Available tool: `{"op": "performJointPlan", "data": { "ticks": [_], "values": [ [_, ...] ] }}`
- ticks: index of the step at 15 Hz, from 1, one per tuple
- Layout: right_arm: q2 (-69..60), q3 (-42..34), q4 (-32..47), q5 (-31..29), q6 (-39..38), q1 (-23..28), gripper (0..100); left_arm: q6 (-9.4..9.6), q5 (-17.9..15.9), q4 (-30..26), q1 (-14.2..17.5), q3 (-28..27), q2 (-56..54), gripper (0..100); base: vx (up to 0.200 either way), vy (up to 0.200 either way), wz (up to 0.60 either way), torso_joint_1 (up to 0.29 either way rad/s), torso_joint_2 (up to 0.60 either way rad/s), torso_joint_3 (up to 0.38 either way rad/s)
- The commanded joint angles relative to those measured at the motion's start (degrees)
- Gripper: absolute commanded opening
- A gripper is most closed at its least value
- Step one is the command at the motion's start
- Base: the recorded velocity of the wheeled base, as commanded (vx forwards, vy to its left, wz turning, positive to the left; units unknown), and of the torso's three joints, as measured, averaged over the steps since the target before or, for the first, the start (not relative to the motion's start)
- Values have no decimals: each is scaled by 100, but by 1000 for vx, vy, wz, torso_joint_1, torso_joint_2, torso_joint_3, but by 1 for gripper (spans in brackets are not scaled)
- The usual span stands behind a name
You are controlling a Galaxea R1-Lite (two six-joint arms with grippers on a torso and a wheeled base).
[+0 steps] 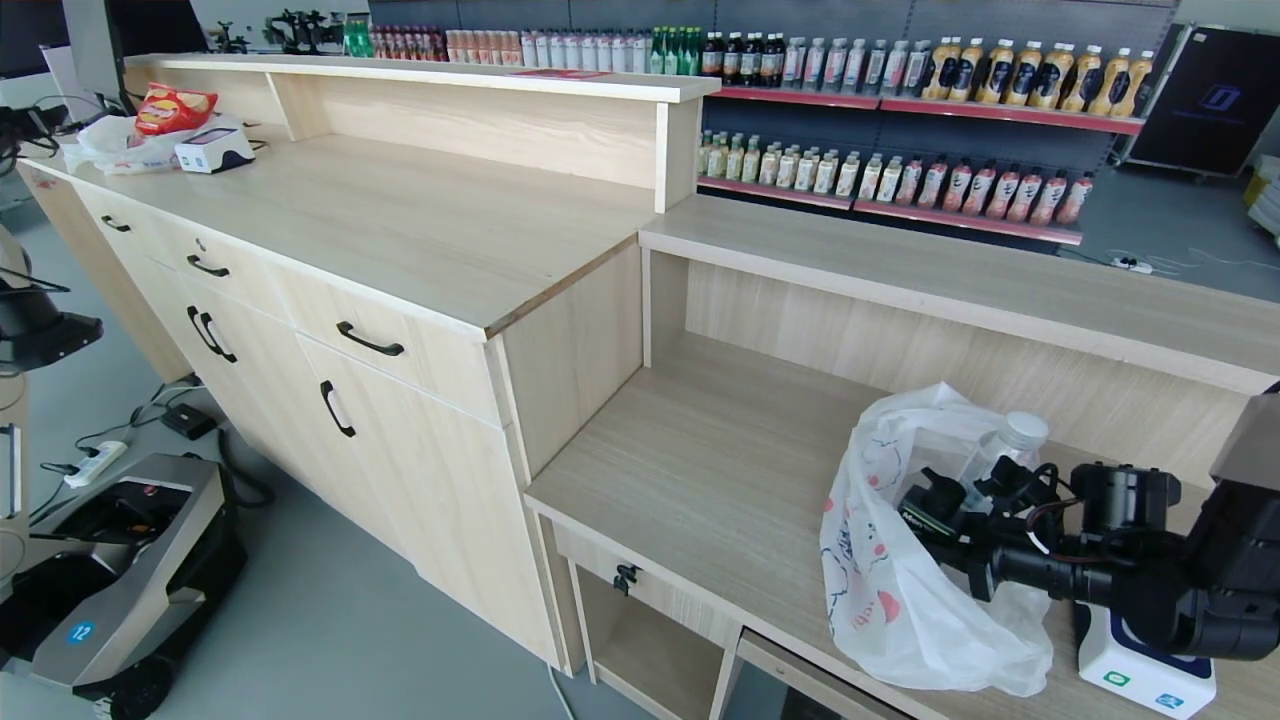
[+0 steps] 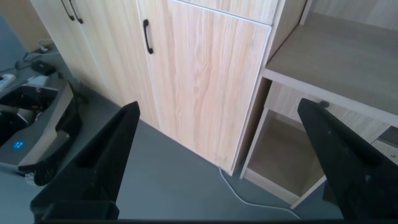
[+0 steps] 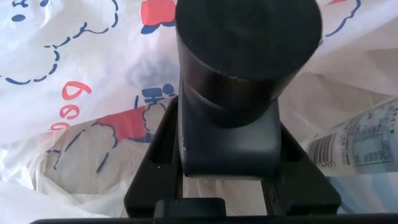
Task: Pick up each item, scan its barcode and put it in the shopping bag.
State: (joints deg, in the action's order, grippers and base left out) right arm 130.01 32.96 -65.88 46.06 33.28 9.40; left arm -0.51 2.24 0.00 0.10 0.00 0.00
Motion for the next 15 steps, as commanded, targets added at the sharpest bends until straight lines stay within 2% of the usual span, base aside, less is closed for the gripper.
{"op": "performJointPlan", "data": {
  "ticks": [1, 5, 6, 12, 14, 15],
  "values": [
    [68, 0, 5, 0, 3, -8, 0, -2, 4, 0, -1, 0, 0, 100, 0, 0, 0, 0, 0, 0],
    [59, 52, 31, 0, 3, -26, 0, -2, 4, 0, -1, 0, 0, 100, 0, 0, 0, 0, 0, 0],
    [59, 52, 31, 0, 12, -26, 100, -2, 4, 0, -1, 0, 0, 100, 0, 0, 0, 0, 0, 0],
    [-407, -88, 268, 9, -129, -8, 100, -2, 4, 0, -1, 0, 0, 100, 0, 0, 0, 0, 0, 0],
    [-1075, -106, 840, 17, -129, 80, 100, -2, 4, 0, -1, 0, 0, 100, 0, 0, 0, 0, 0, 0],
    [-1707, -106, 1499, 17, -138, 141, 100, -2, 4, 0, -1, 0, 0, 100, 0, 0, 0, 0, 0, 0]
  ]
}}
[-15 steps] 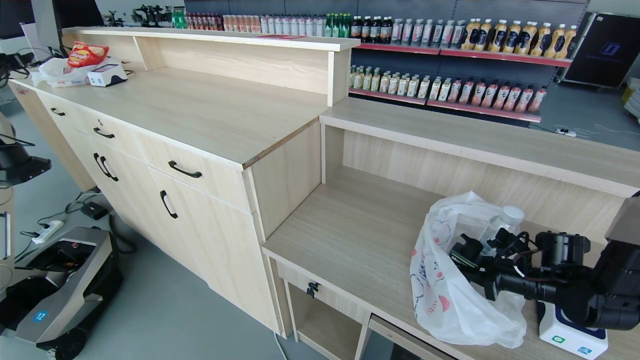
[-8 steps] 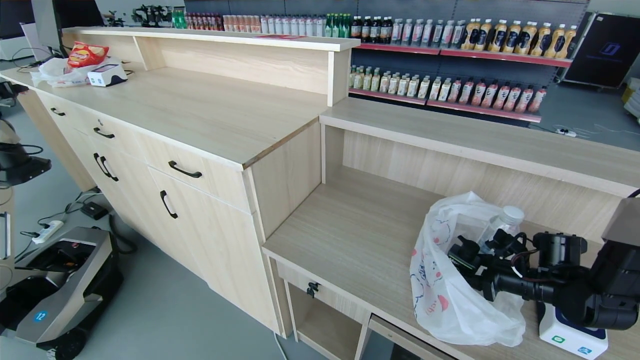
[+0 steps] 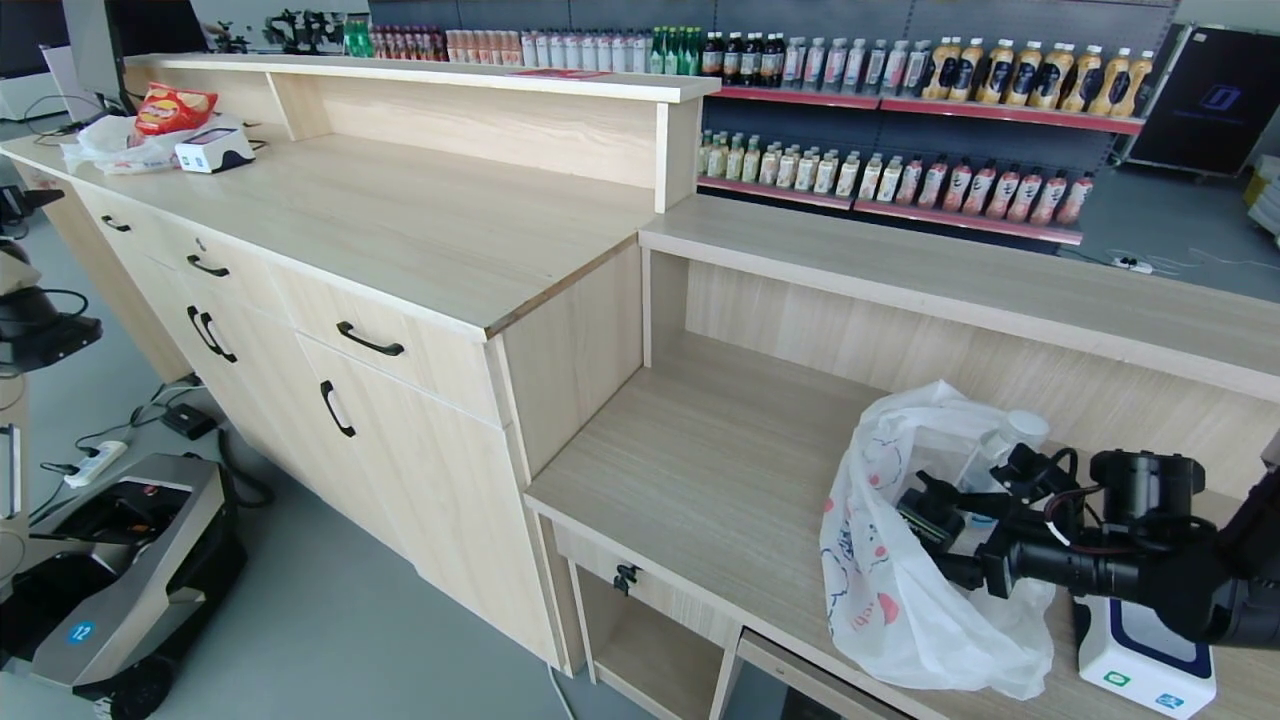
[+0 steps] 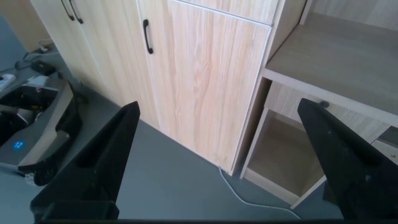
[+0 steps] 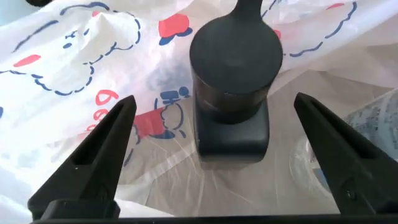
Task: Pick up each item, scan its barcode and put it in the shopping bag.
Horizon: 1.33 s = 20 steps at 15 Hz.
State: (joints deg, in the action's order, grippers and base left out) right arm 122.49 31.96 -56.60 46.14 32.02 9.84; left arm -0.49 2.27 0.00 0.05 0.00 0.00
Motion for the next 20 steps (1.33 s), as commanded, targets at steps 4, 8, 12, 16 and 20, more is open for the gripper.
{"op": "performJointPlan", "data": {
  "ticks": [4, 8, 12, 16, 20],
  "values": [
    [-3091, -94, 2839, 9, -126, 317, 100, -4, 2, 0, 4, 0, 0, 100, 0, 0, 0, 0, 0, 0],
    [-4269, -147, 3111, -167, -205, 308, 100, -4, 2, 0, 4, 0, 0, 100, 0, 0, 0, 0, 0, 0],
    [-5306, 1022, 3419, -1195, -1190, 352, 100, -4, 2, 0, 4, 0, 0, 100, 0, 0, -600, -1, 4, 2],
    [-6053, 2103, 5976, -2057, -1409, 1468, 100, -4, 2, 0, 4, 0, 0, 100, 0, 0, -600, -6, 11, 17],
    [-7178, 1576, 7040, -3261, -2508, 1794, 100, -4, 2, 0, 4, 0, 0, 100, 0, 0, -600, -137, 345, 195]
  ]
}}
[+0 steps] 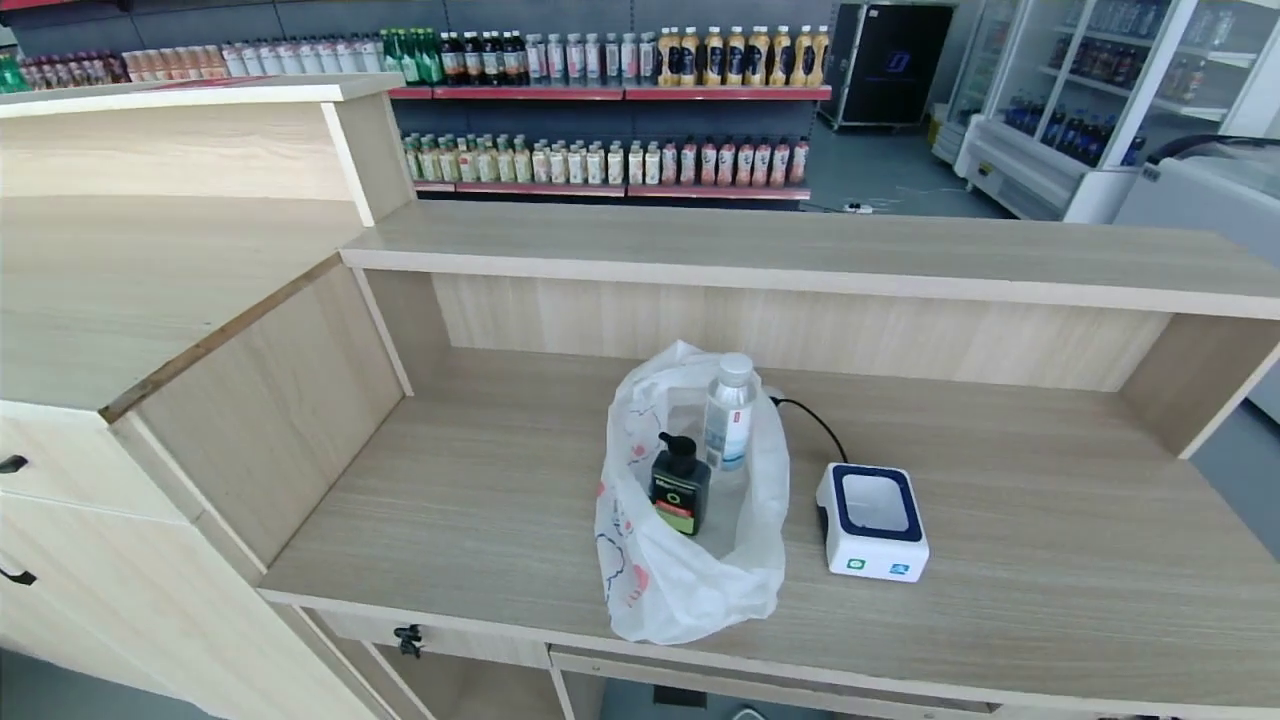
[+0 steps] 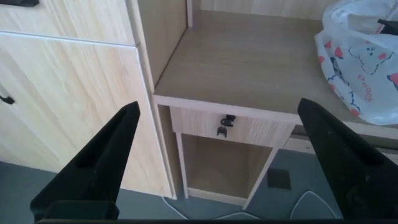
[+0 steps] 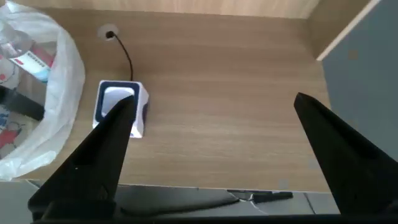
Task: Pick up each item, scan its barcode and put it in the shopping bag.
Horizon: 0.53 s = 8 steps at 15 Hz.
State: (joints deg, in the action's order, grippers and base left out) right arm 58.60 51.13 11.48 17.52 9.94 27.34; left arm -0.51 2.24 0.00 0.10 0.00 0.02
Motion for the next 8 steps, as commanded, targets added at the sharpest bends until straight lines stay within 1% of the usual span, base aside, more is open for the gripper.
{"op": "performJointPlan", "data": {
  "ticks": [1, 2, 3, 4, 6, 7, 8],
  "values": [
    [-1325, -789, 232, -785, -501, -291, 100, -2, 4, 0, -1, 0, -2, 100, 0, 0, -600, -159, 398, 246],
    [-1325, -789, 232, -785, -501, -291, 100, -2, 4, 0, -1, 0, -2, 100, 0, 0, -600, -159, 432, 261],
    [-2670, -1834, 196, -1251, -862, -1275, 100, -2, 4, 0, -1, 0, -2, 100, 0, 0, -600, -188, 500, 315],
    [-3294, -2344, 196, -1347, -1099, -1662, 100, -2, 4, 0, -1, 0, -2, 100, 0, 0, 0, -207, 540, 334],
    [-4375, -3610, 152, -1523, -1117, -1935, 100, -2, 4, 0, -1, 0, -2, 100, 0, 0, 0, -202, 557, 347],
    [-4946, -4225, 38, -1523, -1108, -1970, 100, -2, 4, 0, -1, 0, -2, 100, 0, 0, 0, -212, 535, 344],
    [-5324, -4621, -190, -1462, -1134, -1987, 100, -2, 4, 0, -1, 0, -2, 100, 0, 0, 0, -193, 549, 359]
  ]
}}
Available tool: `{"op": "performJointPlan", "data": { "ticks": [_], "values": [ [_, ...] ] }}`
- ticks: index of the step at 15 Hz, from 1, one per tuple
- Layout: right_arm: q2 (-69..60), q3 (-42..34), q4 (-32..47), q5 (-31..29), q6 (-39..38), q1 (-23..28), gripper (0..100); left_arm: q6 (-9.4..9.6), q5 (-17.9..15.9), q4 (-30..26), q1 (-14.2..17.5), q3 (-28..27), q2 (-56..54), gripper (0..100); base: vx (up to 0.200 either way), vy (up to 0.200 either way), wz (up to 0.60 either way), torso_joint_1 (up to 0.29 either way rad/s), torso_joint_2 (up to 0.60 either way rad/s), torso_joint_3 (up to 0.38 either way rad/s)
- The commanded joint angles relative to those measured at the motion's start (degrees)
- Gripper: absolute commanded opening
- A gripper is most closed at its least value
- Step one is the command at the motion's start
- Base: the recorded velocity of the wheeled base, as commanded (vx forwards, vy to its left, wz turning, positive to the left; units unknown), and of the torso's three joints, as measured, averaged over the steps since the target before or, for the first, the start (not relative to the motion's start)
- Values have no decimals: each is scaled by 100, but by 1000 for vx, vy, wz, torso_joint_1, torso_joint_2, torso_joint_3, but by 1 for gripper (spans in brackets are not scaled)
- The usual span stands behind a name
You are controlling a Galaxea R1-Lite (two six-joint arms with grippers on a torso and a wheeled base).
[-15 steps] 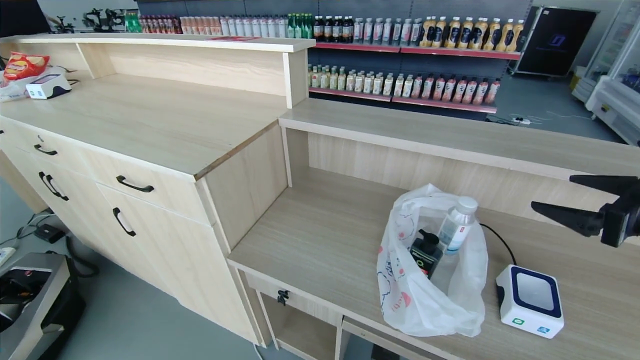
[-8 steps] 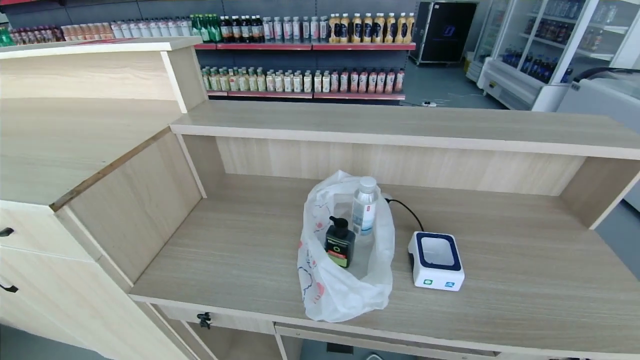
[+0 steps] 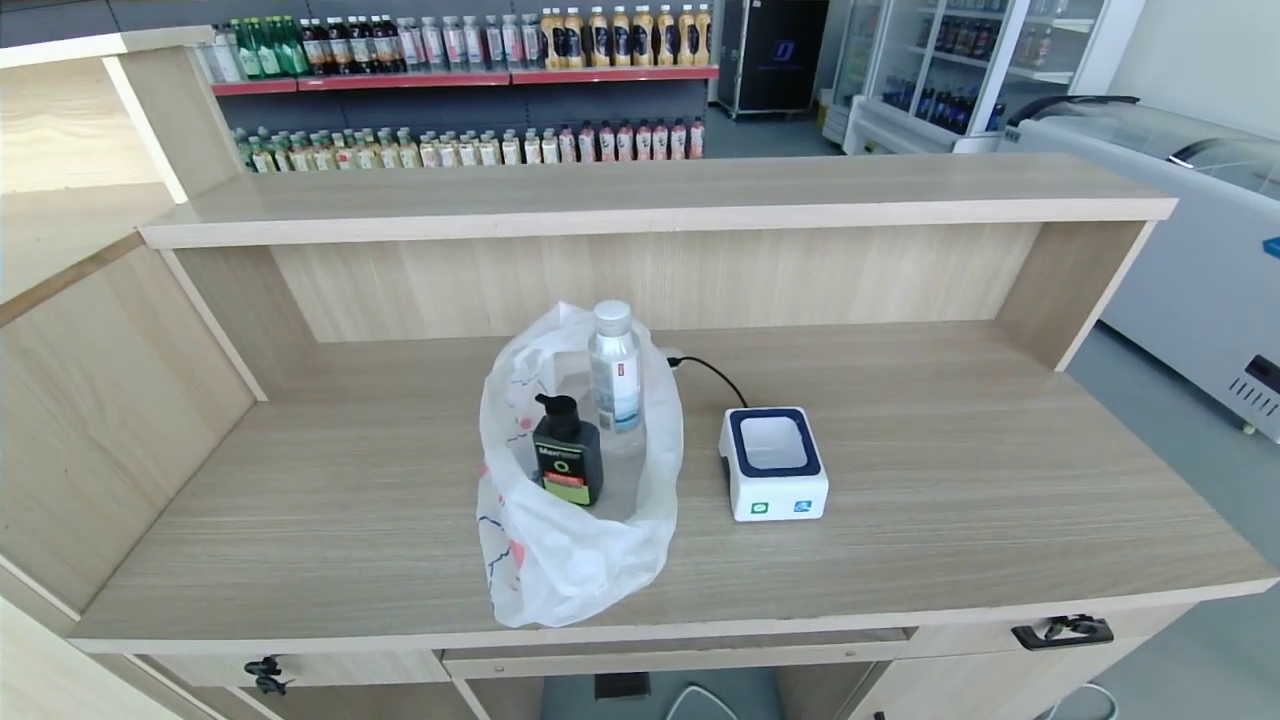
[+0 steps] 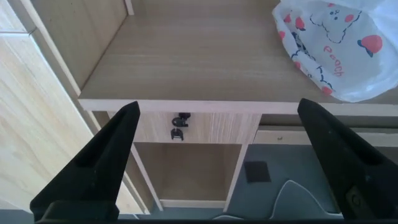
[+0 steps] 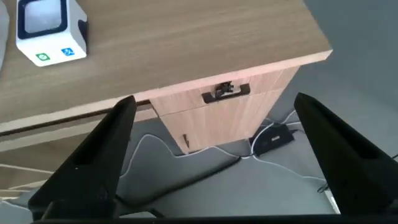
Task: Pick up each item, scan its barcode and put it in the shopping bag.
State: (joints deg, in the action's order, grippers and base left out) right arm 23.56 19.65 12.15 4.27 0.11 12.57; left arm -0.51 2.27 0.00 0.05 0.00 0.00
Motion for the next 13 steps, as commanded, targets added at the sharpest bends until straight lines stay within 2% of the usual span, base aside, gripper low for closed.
{"op": "performJointPlan", "data": {
  "ticks": [1, 2, 3, 5, 8, 10, 13],
  "values": [
    [-1785, -1517, -512, -5, -257, -686, 100, -2, 2, 0, 4, 0, 0, 100, 0, 0, 0, -183, 544, 344],
    [-1785, -1517, -512, 22, -266, -730, 100, -2, 2, 0, 4, 0, 0, 100, 0, 0, 0, -183, 530, 359],
    [-1899, -1570, -556, 83, -248, -1160, 100, -2, 2, 0, 4, 0, 0, 100, 0, 0, 0, -134, 442, 290],
    [-2119, -1622, -670, 66, -99, -1389, 100, -2, 2, 0, 13, 0, 0, 100, 0, 0, 0, -61, 190, 129],
    [-2356, -1904, -1286, -137, -116, -1292, 100, -2, 2, 0, 4, 0, 0, 100, 0, 0, 0, -4, 28, 19],
    [-2356, -1956, -1163, -655, -81, -1292, 100, -2, 2, 0, 4, 0, 0, 100, 0, 0, 0, 0, 0, 0],
    [-2356, -1948, -1154, -682, -46, -1292, 100, -2, 2, 0, 4, 0, 0, 100, 0, 0, 0, 0, 0, 0]
  ]
}}
